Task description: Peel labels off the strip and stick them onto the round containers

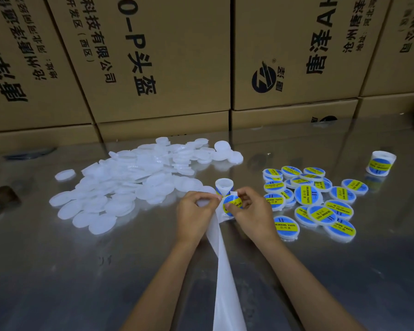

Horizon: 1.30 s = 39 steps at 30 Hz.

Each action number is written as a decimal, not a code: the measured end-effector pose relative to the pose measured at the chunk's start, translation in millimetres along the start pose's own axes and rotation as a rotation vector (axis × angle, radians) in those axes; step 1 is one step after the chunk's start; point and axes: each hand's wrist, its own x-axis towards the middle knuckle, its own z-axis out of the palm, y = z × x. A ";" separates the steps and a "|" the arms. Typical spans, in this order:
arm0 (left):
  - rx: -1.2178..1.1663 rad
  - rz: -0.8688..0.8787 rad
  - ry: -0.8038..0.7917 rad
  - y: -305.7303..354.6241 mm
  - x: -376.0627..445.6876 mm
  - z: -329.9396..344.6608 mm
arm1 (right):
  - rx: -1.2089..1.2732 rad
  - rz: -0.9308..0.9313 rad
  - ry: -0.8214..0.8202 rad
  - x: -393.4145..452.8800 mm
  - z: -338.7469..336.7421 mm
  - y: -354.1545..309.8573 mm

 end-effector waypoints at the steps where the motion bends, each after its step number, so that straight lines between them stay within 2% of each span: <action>1: 0.013 -0.009 -0.011 -0.3 0.6 -0.7 | -0.003 -0.015 -0.003 -0.5 -0.2 0.2; 13: -0.026 -0.124 -0.056 1.4 4.4 1.2 | 0.063 0.054 -0.187 -7.4 -11.9 -10.7; 19: -0.072 -0.141 -0.065 4.3 2.1 3.9 | 0.185 0.079 -0.223 -10.3 -12.7 -12.7; 24: -0.069 -0.141 -0.067 4.4 2.7 2.5 | 0.265 0.170 -0.240 -11.4 -15.6 -17.3; 30: -0.071 -0.165 -0.031 2.0 3.5 0.8 | 0.223 0.228 -0.273 -13.4 -22.4 -22.7; 33: -0.063 -0.174 -0.020 1.1 3.7 0.0 | 0.292 0.280 -0.259 -11.5 -27.6 -25.6; 39: -0.030 -0.157 -0.028 2.9 2.1 -1.8 | 0.452 0.290 -0.093 -6.6 -35.2 -30.3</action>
